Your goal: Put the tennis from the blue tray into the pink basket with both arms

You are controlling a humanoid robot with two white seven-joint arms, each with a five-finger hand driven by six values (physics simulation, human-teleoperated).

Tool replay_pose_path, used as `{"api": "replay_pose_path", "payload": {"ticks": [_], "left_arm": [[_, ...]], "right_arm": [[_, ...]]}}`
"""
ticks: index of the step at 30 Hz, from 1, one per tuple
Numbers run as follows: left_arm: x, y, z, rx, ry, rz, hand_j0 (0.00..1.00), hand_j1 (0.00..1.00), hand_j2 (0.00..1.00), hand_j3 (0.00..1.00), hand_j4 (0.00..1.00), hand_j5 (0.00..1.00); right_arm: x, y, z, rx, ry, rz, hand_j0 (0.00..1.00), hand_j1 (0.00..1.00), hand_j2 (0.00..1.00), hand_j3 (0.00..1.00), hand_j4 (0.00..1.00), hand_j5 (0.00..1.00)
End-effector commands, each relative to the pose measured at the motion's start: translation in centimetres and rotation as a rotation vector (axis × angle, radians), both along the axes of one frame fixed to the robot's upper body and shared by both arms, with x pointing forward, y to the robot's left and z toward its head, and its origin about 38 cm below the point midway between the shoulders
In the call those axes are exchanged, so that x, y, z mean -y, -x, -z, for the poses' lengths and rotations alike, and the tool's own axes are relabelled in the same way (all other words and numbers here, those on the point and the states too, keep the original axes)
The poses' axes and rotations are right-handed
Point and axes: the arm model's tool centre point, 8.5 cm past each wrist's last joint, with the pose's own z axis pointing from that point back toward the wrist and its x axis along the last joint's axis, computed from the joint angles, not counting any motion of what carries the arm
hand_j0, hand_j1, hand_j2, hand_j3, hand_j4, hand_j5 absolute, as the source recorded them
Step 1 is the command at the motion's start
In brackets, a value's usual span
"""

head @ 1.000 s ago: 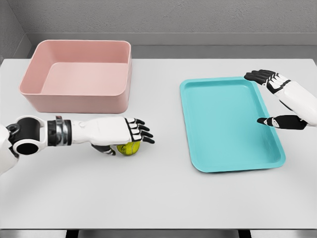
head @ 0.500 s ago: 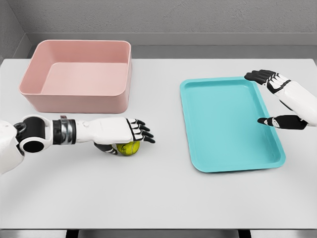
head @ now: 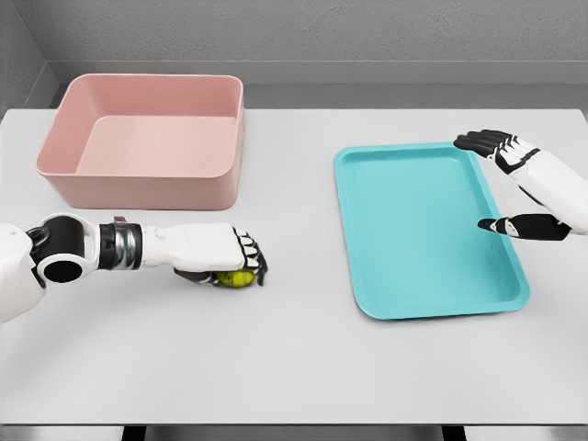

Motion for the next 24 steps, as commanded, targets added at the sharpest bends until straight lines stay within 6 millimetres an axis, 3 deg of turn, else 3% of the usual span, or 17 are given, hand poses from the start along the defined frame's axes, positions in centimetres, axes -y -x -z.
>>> {"api": "replay_pose_path", "payload": {"ticks": [1,24], "left_arm": [[-0.1,0.0,0.0,-0.004,0.002,-0.004,0.52,0.52,0.52,0.52,0.52,0.52],[-0.3,-2.5,-5.1,0.064,0.061,-0.020,0.53,0.53,0.53,0.53,0.53,0.53]], "right_arm": [[0.0,0.0,-0.1,0.000,-0.008,-0.001,1.00,1.00,1.00,1.00,1.00,1.00],[0.1,0.0,0.0,-0.002,-0.008,0.002,1.00,1.00,1.00,1.00,1.00,1.00]]}}
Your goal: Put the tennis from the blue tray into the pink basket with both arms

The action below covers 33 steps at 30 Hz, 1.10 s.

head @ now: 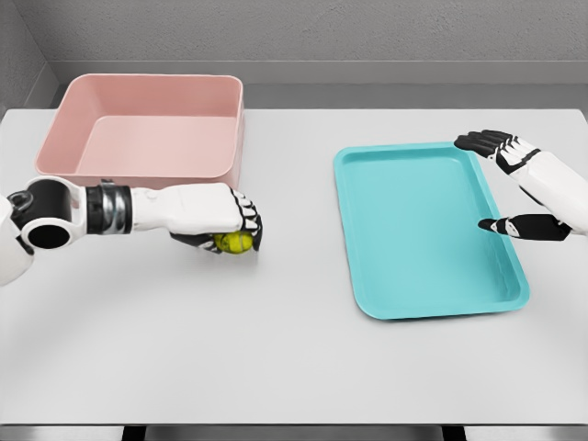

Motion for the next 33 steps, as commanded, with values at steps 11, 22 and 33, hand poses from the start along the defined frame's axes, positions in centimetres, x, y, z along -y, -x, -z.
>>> {"api": "replay_pose_path", "payload": {"ticks": [11,22,33], "left_arm": [[-0.8,-1.6,-3.1,0.039,0.032,-0.031,0.53,0.53,0.53,0.53,0.53,0.53],[-3.5,-4.3,-5.0,0.059,0.051,-0.137,0.53,0.53,0.53,0.53,0.53,0.53],[-8.0,-7.7,-6.4,0.076,0.054,-0.302,0.54,0.54,0.54,0.54,0.54,0.54]], "right_arm": [[0.0,0.0,-0.1,-0.001,-0.008,0.000,1.00,1.00,1.00,1.00,1.00,1.00],[0.0,0.0,-0.1,-0.001,-0.008,0.000,1.00,1.00,1.00,1.00,1.00,1.00],[0.0,0.0,-0.1,-0.001,-0.009,-0.001,1.00,1.00,1.00,1.00,1.00,1.00]]}}
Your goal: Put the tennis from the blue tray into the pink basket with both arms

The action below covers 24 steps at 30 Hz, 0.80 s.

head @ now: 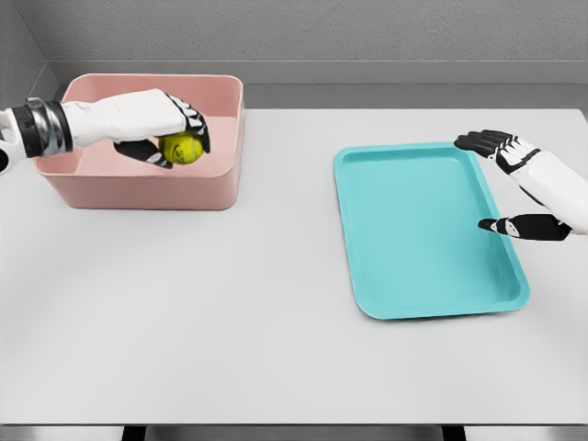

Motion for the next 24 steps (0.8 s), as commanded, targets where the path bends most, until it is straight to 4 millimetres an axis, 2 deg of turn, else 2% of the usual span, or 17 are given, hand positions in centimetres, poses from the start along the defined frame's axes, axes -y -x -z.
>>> {"api": "replay_pose_path", "payload": {"ticks": [1,5,8,12,13,14,15,22,24], "left_arm": [[-1.2,-0.7,0.4,-0.016,0.009,-0.048,0.54,0.54,0.54,0.54,0.54,0.54],[-2.7,-1.4,0.7,-0.028,0.005,-0.099,0.55,0.55,0.55,0.55,0.55,0.55],[-3.8,-2.1,0.2,-0.024,0.008,-0.138,0.56,0.56,0.56,0.56,0.56,0.56],[-3.4,-4.0,0.6,-0.039,0.045,-0.183,0.59,0.59,0.59,0.59,0.59,0.59],[-3.1,-4.5,0.7,-0.045,0.057,-0.193,0.72,0.72,0.72,0.72,0.72,0.72],[-2.9,-4.6,0.7,-0.043,0.065,-0.192,0.97,0.97,0.97,0.97,0.97,0.97],[-2.9,-4.6,0.7,-0.043,0.068,-0.193,1.00,1.00,1.00,1.00,1.00,1.00],[-3.0,-4.5,0.5,-0.039,0.075,-0.192,1.00,1.00,1.00,1.00,1.00,1.00],[-3.6,-4.4,0.4,-0.044,0.094,-0.203,1.00,1.00,1.00,1.00,1.00,1.00]], "right_arm": [[0.0,0.0,0.0,-0.001,-0.007,0.000,1.00,1.00,1.00,1.00,1.00,1.00],[0.0,0.0,0.0,-0.001,-0.007,0.000,1.00,1.00,1.00,1.00,1.00,1.00],[0.0,0.0,-0.1,-0.001,-0.009,0.000,1.00,1.00,1.00,1.00,1.00,1.00],[0.0,0.0,-0.1,0.000,-0.008,-0.001,1.00,1.00,1.00,1.00,1.00,1.00],[0.0,0.0,-0.1,0.000,-0.008,-0.001,1.00,1.00,1.00,1.00,1.00,1.00],[0.0,0.0,-0.1,0.000,-0.008,-0.001,1.00,1.00,1.00,1.00,1.00,1.00],[0.0,0.0,-0.1,0.000,-0.008,-0.001,1.00,1.00,1.00,1.00,1.00,1.00],[0.0,0.0,0.0,-0.003,-0.009,0.000,1.00,1.00,1.00,1.00,1.00,1.00],[0.1,0.0,0.0,-0.002,-0.009,0.001,1.00,1.00,1.00,1.00,1.00,1.00]]}}
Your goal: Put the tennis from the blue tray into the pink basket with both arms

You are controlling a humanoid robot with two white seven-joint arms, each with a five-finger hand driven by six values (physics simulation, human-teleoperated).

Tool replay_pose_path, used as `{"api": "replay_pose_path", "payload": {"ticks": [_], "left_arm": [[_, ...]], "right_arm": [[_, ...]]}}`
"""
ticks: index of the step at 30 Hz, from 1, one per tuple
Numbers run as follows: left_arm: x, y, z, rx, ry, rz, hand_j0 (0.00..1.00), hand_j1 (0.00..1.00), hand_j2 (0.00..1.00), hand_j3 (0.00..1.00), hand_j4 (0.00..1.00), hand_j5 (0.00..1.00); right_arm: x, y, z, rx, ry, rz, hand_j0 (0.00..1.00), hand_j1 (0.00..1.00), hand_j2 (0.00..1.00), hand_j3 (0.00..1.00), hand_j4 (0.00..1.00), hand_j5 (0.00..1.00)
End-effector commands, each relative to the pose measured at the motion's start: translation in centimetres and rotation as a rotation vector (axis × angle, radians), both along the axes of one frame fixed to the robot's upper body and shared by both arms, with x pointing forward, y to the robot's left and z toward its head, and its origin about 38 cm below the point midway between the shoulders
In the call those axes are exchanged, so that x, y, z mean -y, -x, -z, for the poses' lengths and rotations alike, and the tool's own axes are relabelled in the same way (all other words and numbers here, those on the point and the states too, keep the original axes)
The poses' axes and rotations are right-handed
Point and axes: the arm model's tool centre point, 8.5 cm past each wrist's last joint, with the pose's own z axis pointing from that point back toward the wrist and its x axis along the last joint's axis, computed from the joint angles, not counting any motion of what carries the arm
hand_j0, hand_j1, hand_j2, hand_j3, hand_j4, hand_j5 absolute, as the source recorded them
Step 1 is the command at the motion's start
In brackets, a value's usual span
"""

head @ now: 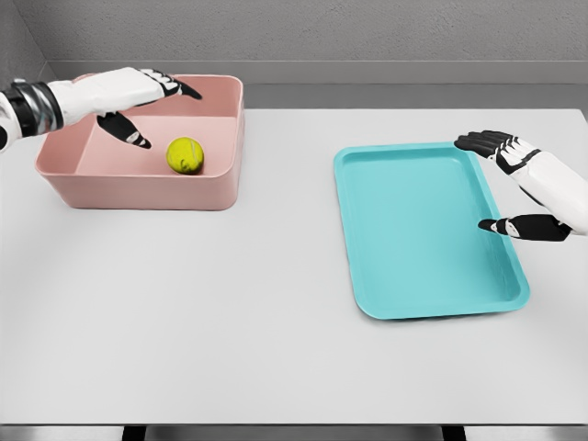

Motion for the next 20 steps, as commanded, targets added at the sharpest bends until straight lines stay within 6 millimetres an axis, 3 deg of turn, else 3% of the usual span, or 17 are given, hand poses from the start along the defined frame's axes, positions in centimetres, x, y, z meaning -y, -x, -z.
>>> {"api": "replay_pose_path", "payload": {"ticks": [1,6,9,14,17,20], "left_arm": [[-1.0,0.1,-0.6,0.002,0.027,-0.020,1.00,1.00,1.00,1.00,1.00,1.00],[-4.6,0.9,-1.8,0.021,0.022,-0.079,1.00,1.00,1.00,1.00,1.00,1.00],[-7.1,1.9,-1.3,-0.005,0.049,-0.123,1.00,1.00,1.00,1.00,1.00,1.00],[-8.7,3.1,-0.6,-0.026,0.032,-0.140,1.00,1.00,1.00,1.00,1.00,1.00],[-7.7,3.9,-0.1,-0.033,0.024,-0.100,1.00,1.00,1.00,1.00,1.00,1.00],[-8.6,4.6,-1.6,-0.002,0.017,-0.098,1.00,1.00,1.00,1.00,1.00,1.00]], "right_arm": [[0.1,0.0,-0.1,0.000,-0.008,0.000,1.00,1.00,1.00,1.00,1.00,1.00],[0.1,0.0,-0.1,0.000,-0.006,0.000,1.00,1.00,1.00,1.00,1.00,1.00],[0.1,0.0,-0.1,-0.002,-0.007,0.001,1.00,1.00,1.00,1.00,1.00,1.00],[0.1,0.0,0.0,-0.003,-0.006,0.003,1.00,1.00,1.00,1.00,1.00,1.00],[0.2,0.0,0.0,-0.004,-0.006,0.003,1.00,1.00,1.00,1.00,1.00,1.00],[0.3,-0.1,0.2,-0.010,-0.007,0.008,1.00,1.00,1.00,1.00,1.00,1.00]]}}
